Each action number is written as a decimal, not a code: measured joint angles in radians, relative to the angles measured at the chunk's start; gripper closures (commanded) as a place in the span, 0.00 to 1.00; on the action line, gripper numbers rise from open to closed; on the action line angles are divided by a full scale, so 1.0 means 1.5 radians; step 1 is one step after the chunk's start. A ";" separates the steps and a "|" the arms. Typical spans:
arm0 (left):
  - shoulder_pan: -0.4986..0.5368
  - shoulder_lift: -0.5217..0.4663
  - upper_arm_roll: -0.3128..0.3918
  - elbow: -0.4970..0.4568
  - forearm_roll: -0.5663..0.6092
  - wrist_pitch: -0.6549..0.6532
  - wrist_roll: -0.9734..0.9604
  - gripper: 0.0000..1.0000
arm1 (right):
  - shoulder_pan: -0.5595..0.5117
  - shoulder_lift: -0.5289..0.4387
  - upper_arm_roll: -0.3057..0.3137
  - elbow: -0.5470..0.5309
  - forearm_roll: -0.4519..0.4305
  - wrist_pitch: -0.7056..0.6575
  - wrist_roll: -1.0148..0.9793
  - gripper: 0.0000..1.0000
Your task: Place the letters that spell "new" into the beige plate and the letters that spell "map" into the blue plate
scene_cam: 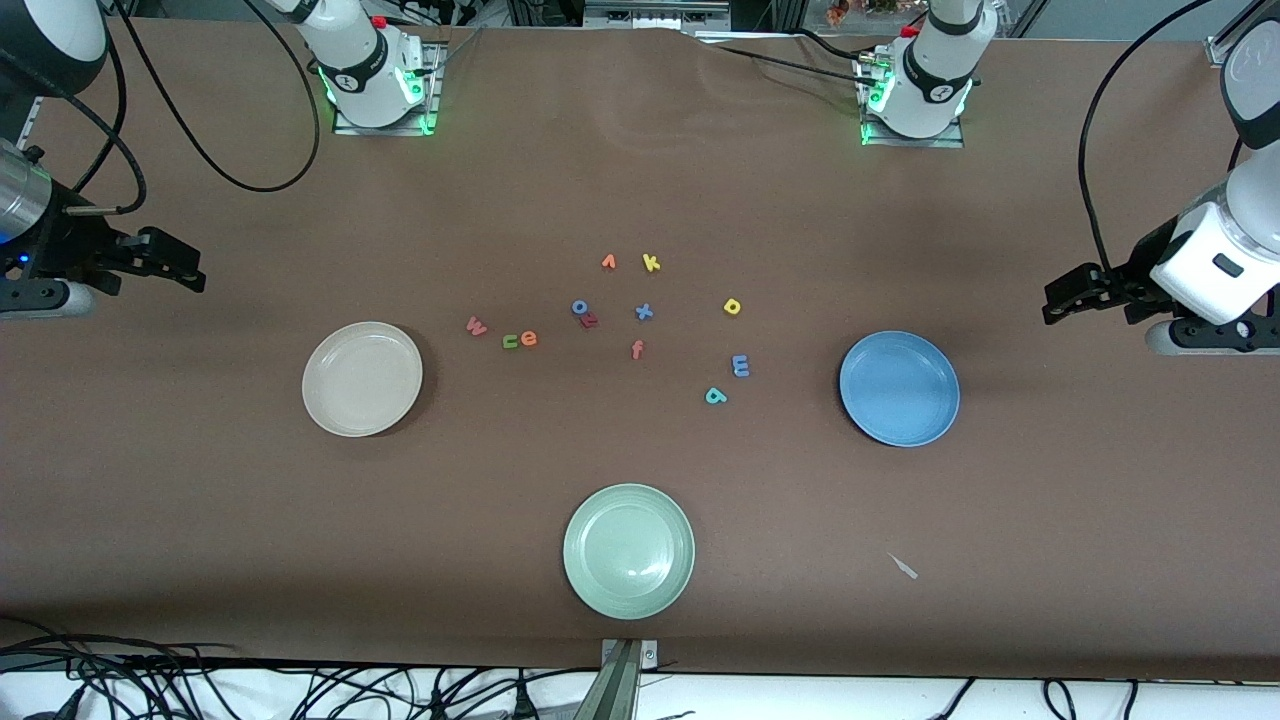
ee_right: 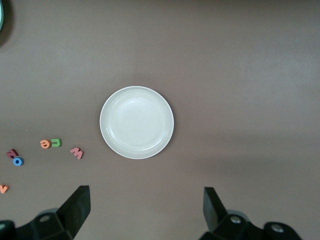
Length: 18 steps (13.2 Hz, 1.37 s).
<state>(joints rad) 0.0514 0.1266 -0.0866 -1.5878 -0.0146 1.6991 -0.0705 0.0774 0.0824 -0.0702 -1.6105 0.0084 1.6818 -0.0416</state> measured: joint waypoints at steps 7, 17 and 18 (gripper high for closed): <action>-0.004 0.013 -0.003 0.000 0.000 0.000 0.000 0.00 | 0.000 0.000 -0.001 0.000 0.000 0.001 0.000 0.00; -0.087 0.114 -0.025 -0.001 -0.003 0.000 -0.001 0.00 | -0.003 0.001 -0.028 0.006 0.000 0.004 0.000 0.00; -0.110 0.130 -0.026 -0.001 -0.003 0.005 -0.004 0.00 | -0.003 0.001 -0.030 0.006 0.000 0.004 0.000 0.00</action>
<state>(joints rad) -0.1142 0.3211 -0.1249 -1.5893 -0.0195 1.7069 -0.0763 0.0734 0.0842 -0.1156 -1.6012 0.0084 1.6875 -0.0422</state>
